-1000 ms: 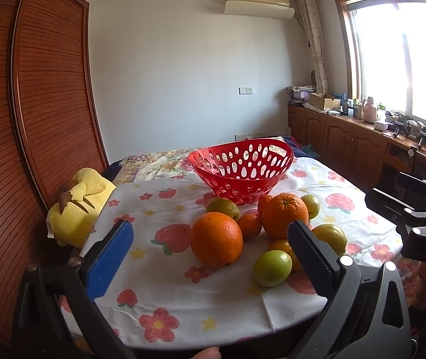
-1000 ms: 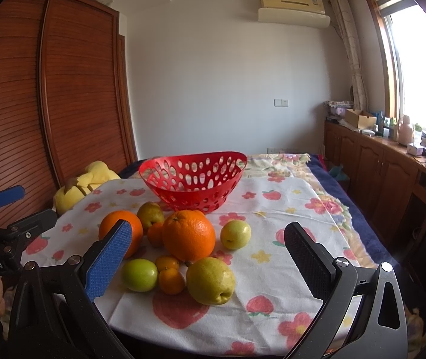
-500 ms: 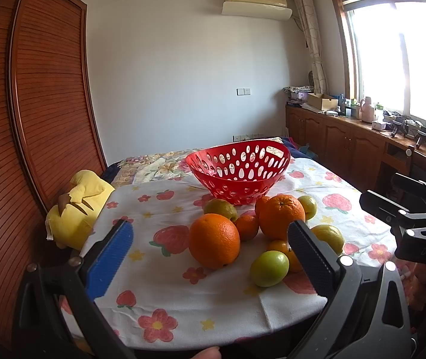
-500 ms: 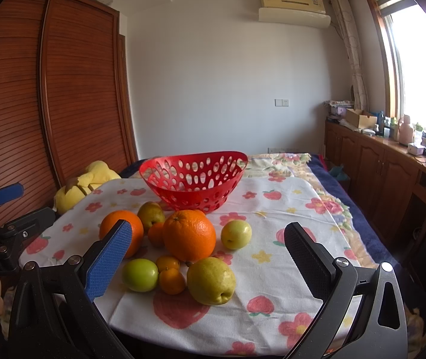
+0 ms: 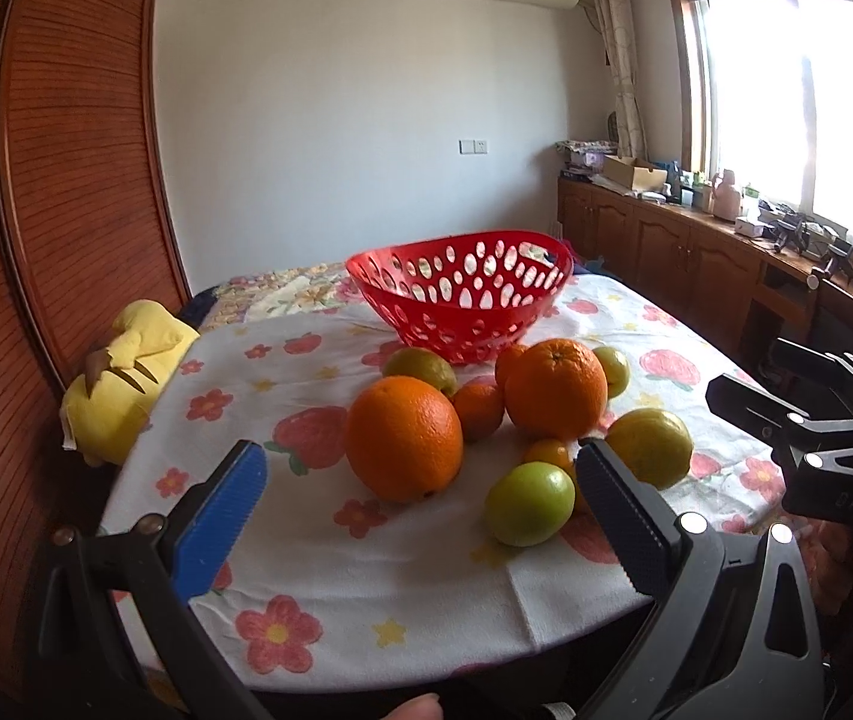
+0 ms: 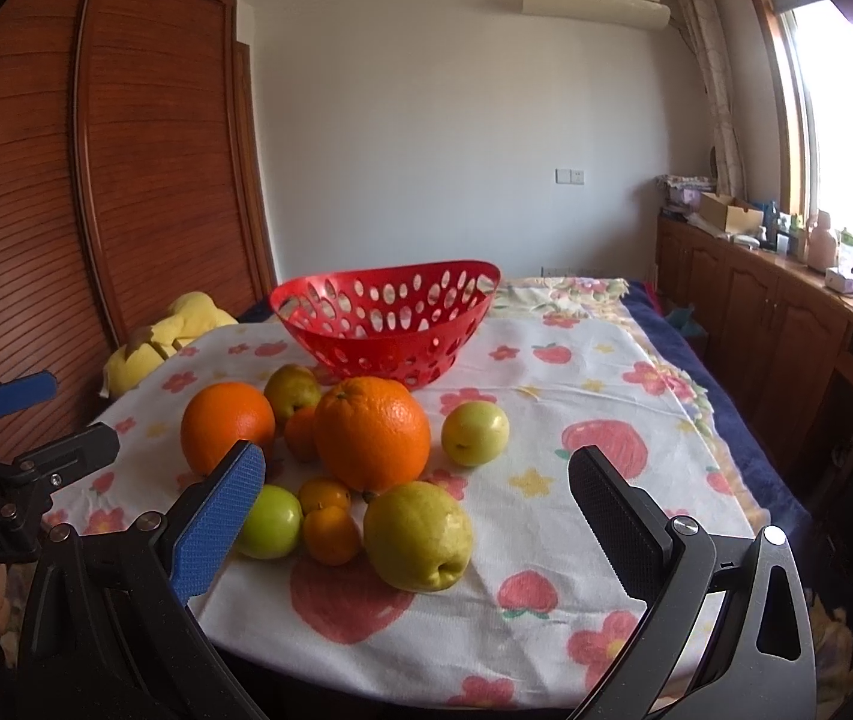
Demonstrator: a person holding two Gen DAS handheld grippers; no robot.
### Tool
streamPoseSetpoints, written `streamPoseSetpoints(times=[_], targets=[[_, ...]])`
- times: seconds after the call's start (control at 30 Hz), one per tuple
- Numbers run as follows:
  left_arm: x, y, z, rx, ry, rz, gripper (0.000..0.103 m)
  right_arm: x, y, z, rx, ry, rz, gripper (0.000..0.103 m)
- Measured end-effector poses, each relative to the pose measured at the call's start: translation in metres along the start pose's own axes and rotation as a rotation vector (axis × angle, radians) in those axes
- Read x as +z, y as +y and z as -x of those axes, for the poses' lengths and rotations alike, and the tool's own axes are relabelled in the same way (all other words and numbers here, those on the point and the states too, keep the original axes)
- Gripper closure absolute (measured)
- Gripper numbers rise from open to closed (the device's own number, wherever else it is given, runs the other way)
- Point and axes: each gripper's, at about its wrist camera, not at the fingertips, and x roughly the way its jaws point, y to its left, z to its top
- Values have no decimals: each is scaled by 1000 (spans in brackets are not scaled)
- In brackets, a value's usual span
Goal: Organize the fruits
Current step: 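Grasp the green lime with the left tool while the right tool grasps a yellow pear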
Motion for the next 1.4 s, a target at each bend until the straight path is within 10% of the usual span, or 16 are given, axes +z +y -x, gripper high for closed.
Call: streamPoseSetpoints(times=[1.4], targets=[[-25,-27,-82,-220,205,-12,15,-38,-12,-89,135,298,72,40]])
